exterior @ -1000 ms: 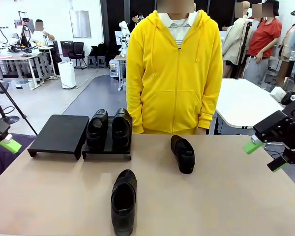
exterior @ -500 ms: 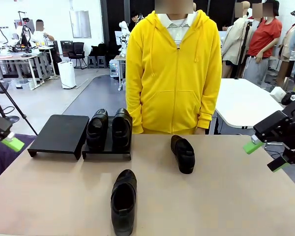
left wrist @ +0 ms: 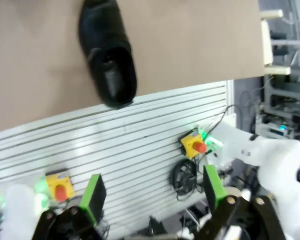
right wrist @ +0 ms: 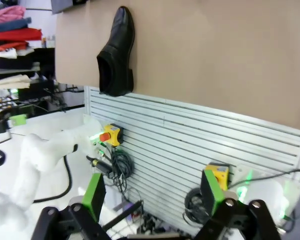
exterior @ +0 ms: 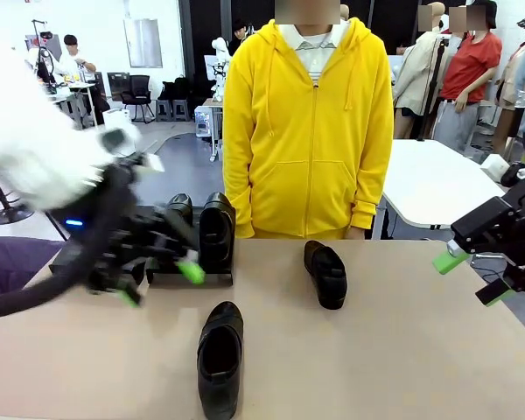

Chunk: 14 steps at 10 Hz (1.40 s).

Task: Organize the shoes by placing them on the stand.
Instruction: Place the Shoe from the middle of the table onto the Shoes Stand.

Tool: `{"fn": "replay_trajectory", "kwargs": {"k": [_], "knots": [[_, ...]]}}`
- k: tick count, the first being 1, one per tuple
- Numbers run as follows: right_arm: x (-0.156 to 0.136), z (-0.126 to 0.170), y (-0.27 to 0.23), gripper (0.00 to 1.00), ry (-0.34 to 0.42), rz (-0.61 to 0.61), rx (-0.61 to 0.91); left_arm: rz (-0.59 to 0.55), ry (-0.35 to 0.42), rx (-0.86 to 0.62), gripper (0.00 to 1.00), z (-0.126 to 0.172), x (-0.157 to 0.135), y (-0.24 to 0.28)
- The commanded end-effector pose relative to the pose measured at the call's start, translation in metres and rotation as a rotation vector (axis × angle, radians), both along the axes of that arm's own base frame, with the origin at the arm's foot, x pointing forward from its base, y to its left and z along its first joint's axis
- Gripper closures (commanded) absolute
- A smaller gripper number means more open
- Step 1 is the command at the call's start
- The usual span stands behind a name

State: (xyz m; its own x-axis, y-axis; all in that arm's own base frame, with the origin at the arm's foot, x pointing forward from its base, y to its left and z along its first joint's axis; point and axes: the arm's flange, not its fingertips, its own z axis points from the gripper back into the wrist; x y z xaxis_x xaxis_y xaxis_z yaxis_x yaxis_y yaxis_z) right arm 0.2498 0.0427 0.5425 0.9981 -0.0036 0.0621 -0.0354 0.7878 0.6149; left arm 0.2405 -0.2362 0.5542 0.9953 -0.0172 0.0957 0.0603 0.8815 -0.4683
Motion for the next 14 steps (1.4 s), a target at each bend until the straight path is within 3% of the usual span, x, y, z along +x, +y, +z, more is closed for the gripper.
{"fn": "replay_trajectory", "kwargs": {"k": [1, 4, 7, 14], "knots": [[0.0, 0.005, 0.001, 0.0, 0.003, 0.003, 0.03, -0.066, 0.057, -0.028, 0.0, -0.023, 0.061, -0.038], [0.0, 0.005, 0.001, 0.0, 0.003, 0.003, 0.03, 0.063, 0.047, 0.1, 0.0, -0.079, 0.086, -0.089], [0.0, 0.005, 0.001, 0.0, 0.003, 0.003, 0.03, 0.035, 0.084, 0.143, 0.0, -0.125, 0.11, -0.117], [0.0, 0.005, 0.001, 0.0, 0.003, 0.003, 0.03, 0.104, 0.158, 0.32, 0.0, -0.183, 0.119, -0.143]]}}
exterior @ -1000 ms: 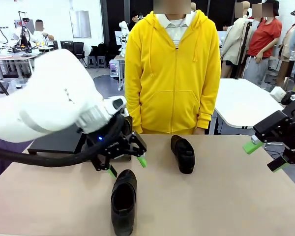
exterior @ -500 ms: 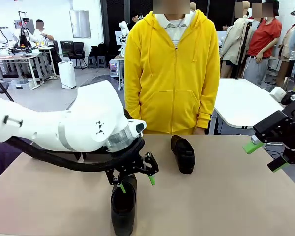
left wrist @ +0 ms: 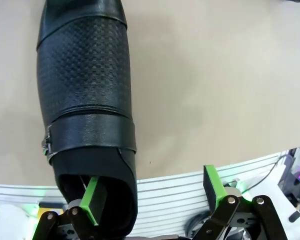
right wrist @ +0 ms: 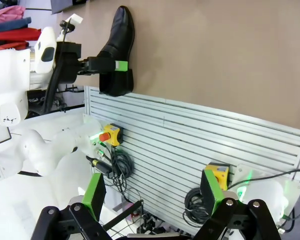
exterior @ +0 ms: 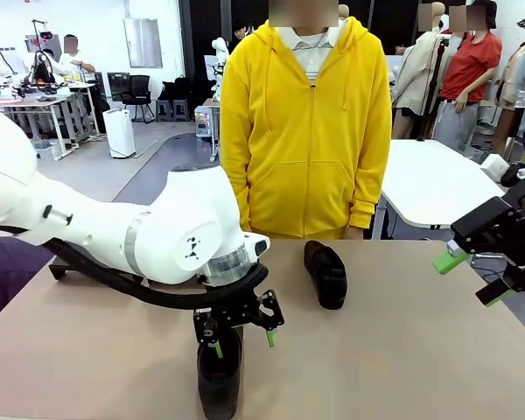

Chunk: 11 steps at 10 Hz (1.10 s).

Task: Organize the shoes by placing them on the stand.
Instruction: Place the Shoe from the middle of the table onto the Shoes Stand.

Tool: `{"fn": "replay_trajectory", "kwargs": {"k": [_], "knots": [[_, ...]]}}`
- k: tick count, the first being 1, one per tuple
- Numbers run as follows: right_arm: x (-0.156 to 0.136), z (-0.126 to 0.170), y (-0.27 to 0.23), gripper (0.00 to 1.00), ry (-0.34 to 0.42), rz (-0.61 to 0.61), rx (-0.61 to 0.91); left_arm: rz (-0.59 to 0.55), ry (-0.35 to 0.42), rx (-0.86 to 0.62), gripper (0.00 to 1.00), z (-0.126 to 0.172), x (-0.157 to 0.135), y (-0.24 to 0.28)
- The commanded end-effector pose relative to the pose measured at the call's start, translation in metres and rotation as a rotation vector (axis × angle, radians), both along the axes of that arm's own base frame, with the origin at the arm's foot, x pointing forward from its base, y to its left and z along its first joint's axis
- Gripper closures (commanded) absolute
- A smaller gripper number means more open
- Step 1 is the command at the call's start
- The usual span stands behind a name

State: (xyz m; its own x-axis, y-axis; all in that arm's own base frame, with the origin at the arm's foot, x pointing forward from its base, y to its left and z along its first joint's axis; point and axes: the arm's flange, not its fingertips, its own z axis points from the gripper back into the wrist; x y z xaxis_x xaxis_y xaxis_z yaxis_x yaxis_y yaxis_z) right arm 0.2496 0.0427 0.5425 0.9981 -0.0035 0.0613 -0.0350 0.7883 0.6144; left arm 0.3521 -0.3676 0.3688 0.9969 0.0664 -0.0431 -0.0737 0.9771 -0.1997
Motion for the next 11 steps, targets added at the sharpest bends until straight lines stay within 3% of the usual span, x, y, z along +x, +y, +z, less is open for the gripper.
{"fn": "replay_trajectory", "kwargs": {"k": [1, 3, 4, 5, 11], "knots": [[0.0003, 0.0047, 0.0011, 0.0, 0.003, 0.003, 0.031, 0.002, 0.024, 0.043, 0.0, -0.0027, 0.0083, -0.0137], [0.0003, 0.0047, 0.0011, 0.0, 0.003, 0.003, 0.031, 0.009, 0.029, 0.048, 0.0, -0.0044, 0.008, -0.014], [0.0003, 0.0047, 0.0011, 0.0, 0.003, 0.003, 0.031, 0.013, 0.033, 0.078, 0.57, -0.005, 0.0069, -0.0147], [0.0003, 0.0047, 0.0011, 0.0, 0.003, 0.003, 0.031, 0.01, 0.035, 0.081, 1.0, -0.0063, 0.0067, -0.0159], [0.0003, 0.0047, 0.0011, 0.0, 0.003, 0.003, 0.031, 0.028, 0.038, 0.211, 1.0, -0.0098, 0.0055, -0.0172]]}}
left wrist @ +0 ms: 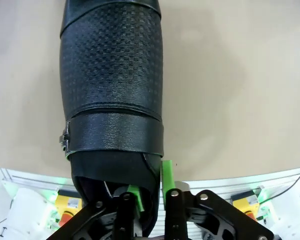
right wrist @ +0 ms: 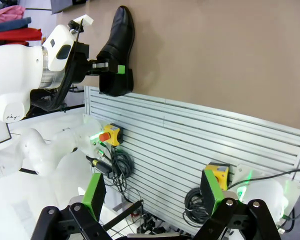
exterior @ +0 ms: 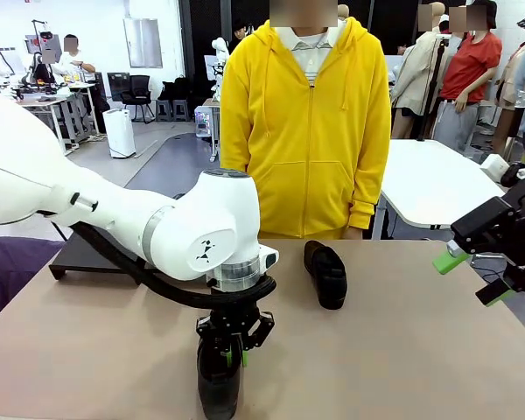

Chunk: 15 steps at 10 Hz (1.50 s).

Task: Organize the shoes by placing them on the stand.
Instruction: Place the Shoe from the middle of the table onto the Shoes Stand.

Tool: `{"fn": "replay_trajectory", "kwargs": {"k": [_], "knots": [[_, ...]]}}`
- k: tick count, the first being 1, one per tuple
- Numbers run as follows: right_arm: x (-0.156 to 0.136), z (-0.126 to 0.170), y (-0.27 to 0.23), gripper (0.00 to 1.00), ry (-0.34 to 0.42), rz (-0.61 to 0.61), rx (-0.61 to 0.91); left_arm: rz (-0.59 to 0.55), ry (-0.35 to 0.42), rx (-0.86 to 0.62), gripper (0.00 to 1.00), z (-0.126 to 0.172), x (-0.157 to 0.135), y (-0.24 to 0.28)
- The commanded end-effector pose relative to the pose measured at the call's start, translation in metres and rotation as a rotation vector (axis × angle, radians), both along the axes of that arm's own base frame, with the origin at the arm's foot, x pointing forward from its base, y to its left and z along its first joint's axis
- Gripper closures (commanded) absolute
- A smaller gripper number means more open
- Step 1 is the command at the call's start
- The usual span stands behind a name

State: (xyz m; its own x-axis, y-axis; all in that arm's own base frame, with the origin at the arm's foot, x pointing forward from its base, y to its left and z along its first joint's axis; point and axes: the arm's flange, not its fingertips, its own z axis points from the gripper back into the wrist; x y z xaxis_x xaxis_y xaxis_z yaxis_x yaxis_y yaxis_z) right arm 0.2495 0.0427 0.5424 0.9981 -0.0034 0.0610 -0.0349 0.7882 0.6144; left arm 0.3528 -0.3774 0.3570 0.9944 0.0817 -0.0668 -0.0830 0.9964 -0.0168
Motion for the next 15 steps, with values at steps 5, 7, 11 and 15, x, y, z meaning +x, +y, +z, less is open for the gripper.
{"fn": "replay_trajectory", "kwargs": {"k": [5, 7, 11, 15], "knots": [[0.0, 0.005, 0.001, 0.0, 0.002, 0.003, 0.031, 0.019, -0.02, 0.127, 1.0, 0.03, 0.004, -0.001], [0.0, 0.005, 0.001, 0.0, 0.002, 0.003, 0.031, -0.185, 0.006, 0.036, 1.0, 0.1, -0.015, 0.001], [0.0, 0.005, 0.001, 0.0, 0.002, 0.003, 0.031, -0.478, -0.082, 0.164, 1.0, 0.204, -0.056, 0.042], [0.0, 0.005, 0.001, 0.0, 0.002, 0.003, 0.031, -0.102, -0.372, 0.321, 1.0, 0.219, -0.055, 0.164]]}}
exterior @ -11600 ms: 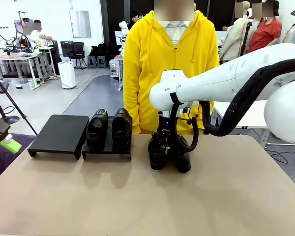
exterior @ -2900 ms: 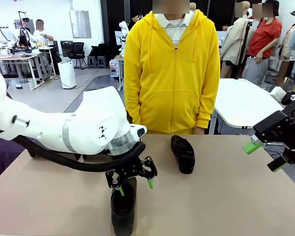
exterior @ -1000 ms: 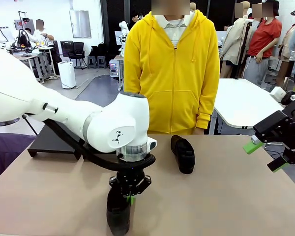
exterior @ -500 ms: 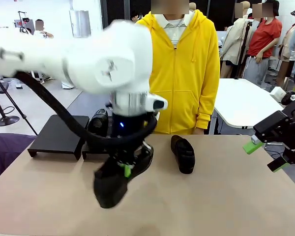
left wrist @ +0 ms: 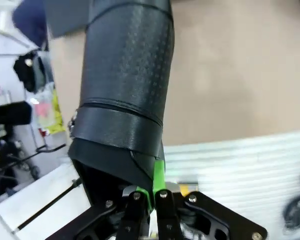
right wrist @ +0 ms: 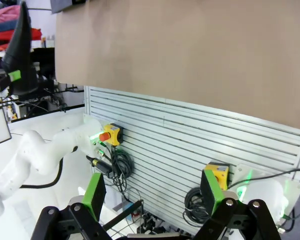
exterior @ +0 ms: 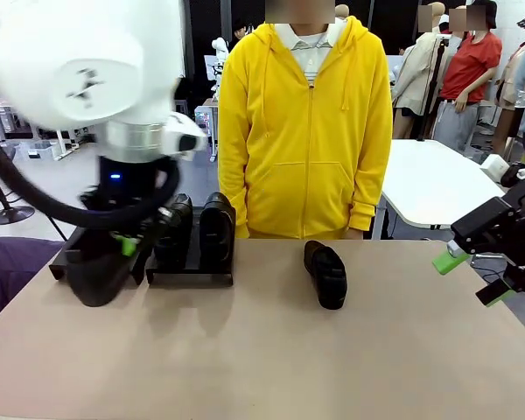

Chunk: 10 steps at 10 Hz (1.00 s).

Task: Organize the shoes by placing them on the stand.
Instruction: Place the Shoe from the middle of the table onto the Shoes Stand.

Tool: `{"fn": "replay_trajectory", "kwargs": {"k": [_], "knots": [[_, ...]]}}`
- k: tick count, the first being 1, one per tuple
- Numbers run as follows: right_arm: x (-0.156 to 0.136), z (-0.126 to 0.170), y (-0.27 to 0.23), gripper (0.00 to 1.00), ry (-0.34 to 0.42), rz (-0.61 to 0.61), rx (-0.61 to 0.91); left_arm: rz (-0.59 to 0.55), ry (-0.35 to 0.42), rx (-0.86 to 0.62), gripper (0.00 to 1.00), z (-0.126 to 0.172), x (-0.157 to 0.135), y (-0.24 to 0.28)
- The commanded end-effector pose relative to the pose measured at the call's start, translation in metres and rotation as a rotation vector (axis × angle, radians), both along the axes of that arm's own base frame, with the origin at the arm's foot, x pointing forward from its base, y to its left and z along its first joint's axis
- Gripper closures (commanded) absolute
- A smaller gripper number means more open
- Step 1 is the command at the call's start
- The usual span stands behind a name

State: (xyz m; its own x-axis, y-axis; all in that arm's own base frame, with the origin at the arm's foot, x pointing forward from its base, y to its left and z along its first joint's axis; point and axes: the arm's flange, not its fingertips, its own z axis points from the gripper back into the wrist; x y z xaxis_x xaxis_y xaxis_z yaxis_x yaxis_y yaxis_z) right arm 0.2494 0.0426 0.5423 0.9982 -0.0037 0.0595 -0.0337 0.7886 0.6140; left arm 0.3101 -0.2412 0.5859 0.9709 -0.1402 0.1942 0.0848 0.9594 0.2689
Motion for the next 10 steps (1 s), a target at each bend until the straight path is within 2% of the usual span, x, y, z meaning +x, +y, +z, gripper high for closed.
{"fn": "replay_trajectory", "kwargs": {"k": [1, 3, 6, 8, 9, 10], "knots": [[0.0, 0.005, 0.001, 0.0, 0.001, 0.003, 0.031, 0.203, -0.189, 0.052, 1.0, -0.012, -0.013, 0.072], [0.0, 0.005, 0.001, 0.0, 0.001, 0.003, 0.031, 0.318, -0.202, 0.025, 1.0, -0.02, -0.007, 0.143], [0.0, 0.005, 0.001, 0.0, 0.001, 0.003, 0.031, 0.35, -0.118, -0.113, 1.0, -0.045, 0.002, 0.228], [0.0, 0.005, 0.001, 0.0, 0.001, 0.003, 0.031, 0.363, -0.117, -0.204, 1.0, -0.056, 0.003, 0.241], [0.0, 0.005, 0.001, 0.0, 0.001, 0.003, 0.031, 0.381, -0.107, -0.096, 1.0, -0.053, 0.0, 0.237], [0.0, 0.005, 0.001, 0.0, 0.001, 0.003, 0.031, 0.381, -0.107, -0.096, 1.0, -0.053, 0.0, 0.237]]}}
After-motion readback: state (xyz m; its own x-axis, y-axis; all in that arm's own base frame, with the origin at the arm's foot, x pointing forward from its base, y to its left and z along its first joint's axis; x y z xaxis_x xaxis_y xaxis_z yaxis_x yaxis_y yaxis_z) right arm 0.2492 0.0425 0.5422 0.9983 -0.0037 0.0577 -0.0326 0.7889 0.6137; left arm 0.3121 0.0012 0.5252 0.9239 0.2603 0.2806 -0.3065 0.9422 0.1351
